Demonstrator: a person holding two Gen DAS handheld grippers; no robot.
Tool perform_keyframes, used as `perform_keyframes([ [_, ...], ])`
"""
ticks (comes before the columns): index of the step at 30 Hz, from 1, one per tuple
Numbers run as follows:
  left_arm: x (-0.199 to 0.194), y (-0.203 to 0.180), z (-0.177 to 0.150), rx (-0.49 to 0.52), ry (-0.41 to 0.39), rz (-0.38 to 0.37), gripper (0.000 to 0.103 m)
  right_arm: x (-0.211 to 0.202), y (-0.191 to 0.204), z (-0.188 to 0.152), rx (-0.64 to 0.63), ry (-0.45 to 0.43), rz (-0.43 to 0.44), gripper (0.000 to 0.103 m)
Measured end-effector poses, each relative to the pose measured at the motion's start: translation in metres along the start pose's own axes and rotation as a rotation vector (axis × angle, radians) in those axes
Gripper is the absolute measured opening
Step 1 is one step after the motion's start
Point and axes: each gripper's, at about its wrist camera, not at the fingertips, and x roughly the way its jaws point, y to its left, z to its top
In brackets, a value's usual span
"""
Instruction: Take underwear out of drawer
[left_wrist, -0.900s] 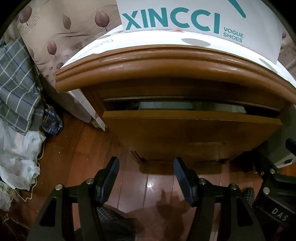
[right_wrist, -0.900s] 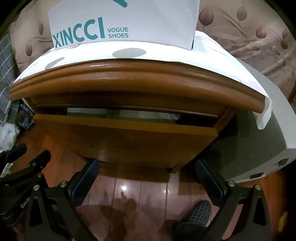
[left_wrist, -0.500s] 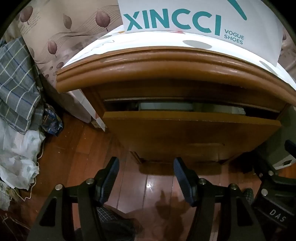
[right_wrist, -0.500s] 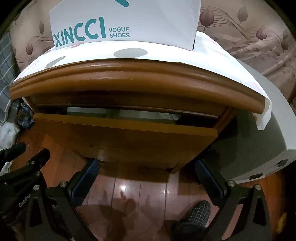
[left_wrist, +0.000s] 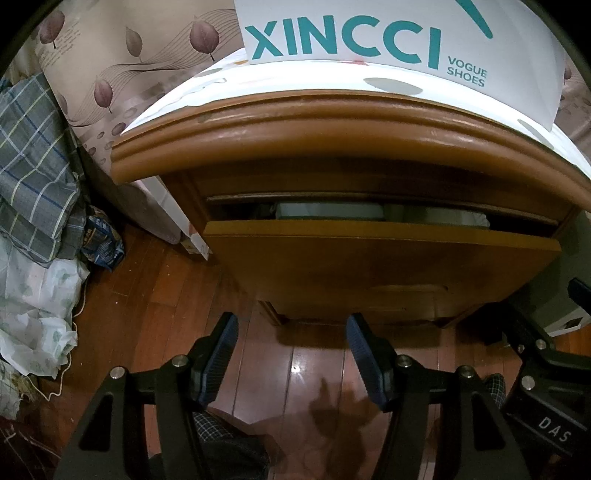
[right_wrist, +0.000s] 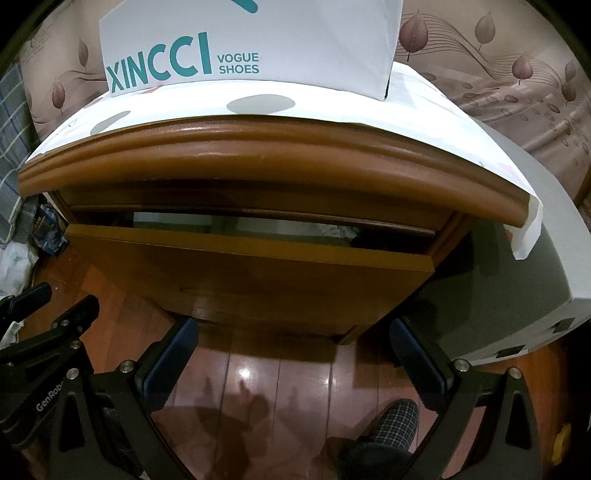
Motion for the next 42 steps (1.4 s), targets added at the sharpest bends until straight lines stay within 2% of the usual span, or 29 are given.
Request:
perform_keyframes([
  [42,0.0061,0.0004,-0.0043,0.004,0.007,0.006,0.063,0.0032,-0.0058,-0.0015,0.000,0.007,-0.008,0.102],
])
